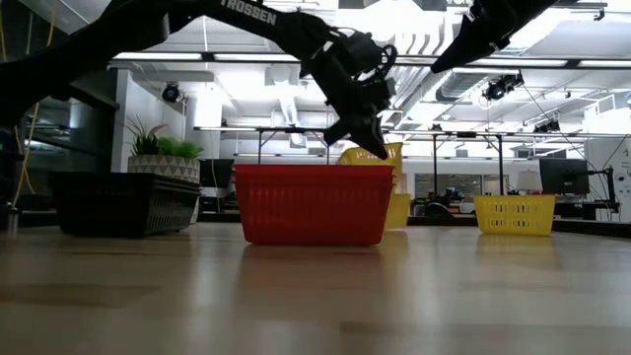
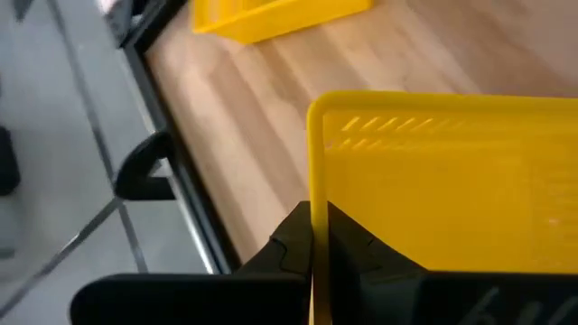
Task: Stack baskets by color
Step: Stack the bottom yellow bin into the top left yellow bin, then stack the right yellow bin on top of the left yellow bins
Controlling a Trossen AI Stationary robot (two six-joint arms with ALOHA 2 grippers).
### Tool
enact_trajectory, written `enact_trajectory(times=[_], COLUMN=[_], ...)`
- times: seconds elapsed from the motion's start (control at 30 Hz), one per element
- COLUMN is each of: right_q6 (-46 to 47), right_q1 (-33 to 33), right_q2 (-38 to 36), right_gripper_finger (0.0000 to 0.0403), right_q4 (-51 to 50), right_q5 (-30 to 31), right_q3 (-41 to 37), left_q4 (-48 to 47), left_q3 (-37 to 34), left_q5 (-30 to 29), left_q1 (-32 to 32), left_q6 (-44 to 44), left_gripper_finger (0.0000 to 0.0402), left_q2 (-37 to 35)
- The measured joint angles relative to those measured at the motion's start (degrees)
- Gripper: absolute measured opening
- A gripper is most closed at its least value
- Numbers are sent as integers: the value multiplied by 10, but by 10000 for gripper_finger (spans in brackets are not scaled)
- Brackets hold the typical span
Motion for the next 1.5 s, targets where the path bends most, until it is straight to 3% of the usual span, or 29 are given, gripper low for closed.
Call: enact_trajectory(times=[0.43, 0.9, 1.03, 1.17, 1.3, 1.4, 1.5], right_q6=[-4, -4, -8, -9, 12, 42, 54], right_q1=[0, 0, 0, -2, -17, -36, -58], right_q2=[0, 0, 0, 0, -1, -2, -13], right_gripper_finger=[0, 0, 0, 0, 0, 0, 0], right_q4=[5, 5, 4, -17, -64, -94, -58], right_q5=[4, 4, 11, 29, 23, 25, 34], right_q3=[0, 0, 0, 0, 0, -4, -49], left_q4=[-58, -59, -77, -97, -97, -91, -83], left_q3=[0, 0, 0, -1, -1, -1, -17], left_q5=[-43, -97, -129, -66, 95, 189, 217], left_q1=[-19, -24, -26, -15, 15, 33, 23], left_q6=[38, -13, -33, -115, -223, -291, -307], left_gripper_finger=[10, 156, 177, 174, 152, 112, 45], left_q2=[-6, -9, -22, -51, -92, -115, -141])
